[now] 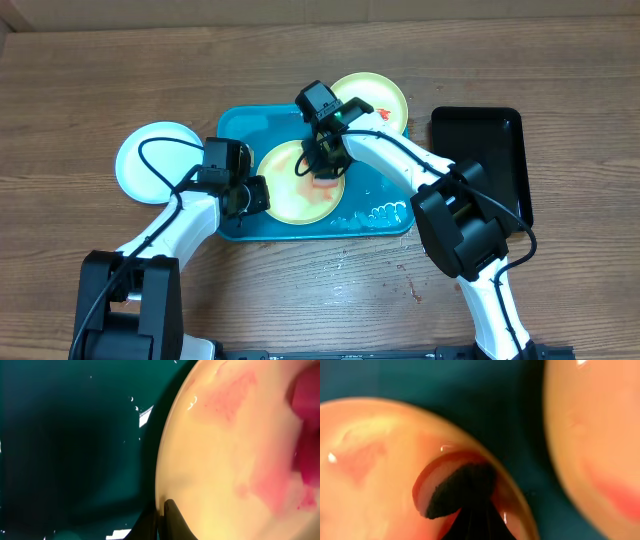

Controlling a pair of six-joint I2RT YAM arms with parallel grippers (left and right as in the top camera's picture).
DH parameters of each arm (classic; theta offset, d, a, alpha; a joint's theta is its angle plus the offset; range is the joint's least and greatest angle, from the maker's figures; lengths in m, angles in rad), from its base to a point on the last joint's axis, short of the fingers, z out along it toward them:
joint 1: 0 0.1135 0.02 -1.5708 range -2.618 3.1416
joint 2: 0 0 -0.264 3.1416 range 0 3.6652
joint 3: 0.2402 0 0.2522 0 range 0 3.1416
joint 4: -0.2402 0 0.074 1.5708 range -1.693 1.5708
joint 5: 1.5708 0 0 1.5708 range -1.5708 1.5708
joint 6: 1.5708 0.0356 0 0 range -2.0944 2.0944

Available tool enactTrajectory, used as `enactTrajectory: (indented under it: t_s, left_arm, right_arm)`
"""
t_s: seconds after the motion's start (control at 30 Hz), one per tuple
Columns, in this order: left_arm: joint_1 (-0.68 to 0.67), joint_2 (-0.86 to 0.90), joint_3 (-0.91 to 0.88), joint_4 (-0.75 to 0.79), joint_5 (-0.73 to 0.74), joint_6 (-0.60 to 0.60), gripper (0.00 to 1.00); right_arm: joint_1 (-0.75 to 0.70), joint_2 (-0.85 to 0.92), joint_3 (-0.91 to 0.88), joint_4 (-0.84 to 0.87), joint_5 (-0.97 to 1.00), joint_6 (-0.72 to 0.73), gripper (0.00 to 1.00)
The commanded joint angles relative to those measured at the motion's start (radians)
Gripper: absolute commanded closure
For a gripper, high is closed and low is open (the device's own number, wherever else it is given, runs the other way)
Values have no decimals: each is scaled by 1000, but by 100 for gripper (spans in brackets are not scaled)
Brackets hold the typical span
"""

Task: Clean dirty plates on tray and stack at the side
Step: 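Scrub the yellow plate center with the sponge while the left gripper holds the rim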

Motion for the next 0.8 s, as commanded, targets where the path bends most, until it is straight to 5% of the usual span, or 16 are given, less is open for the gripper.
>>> enactTrajectory:
  t_s: [0.0, 0.3, 0.77]
  left_arm:
    - [4, 5, 1, -25, 31, 28, 96]
    - [4, 5, 1, -29, 69, 31, 96]
    - [5, 5, 1, -31, 76, 31, 96]
  right_arm:
    - [-32, 38, 16, 32, 125, -7, 96]
    - [-28, 52, -29, 179, -286, -2, 96]
    - [34, 100, -16, 151, -583, -100, 96]
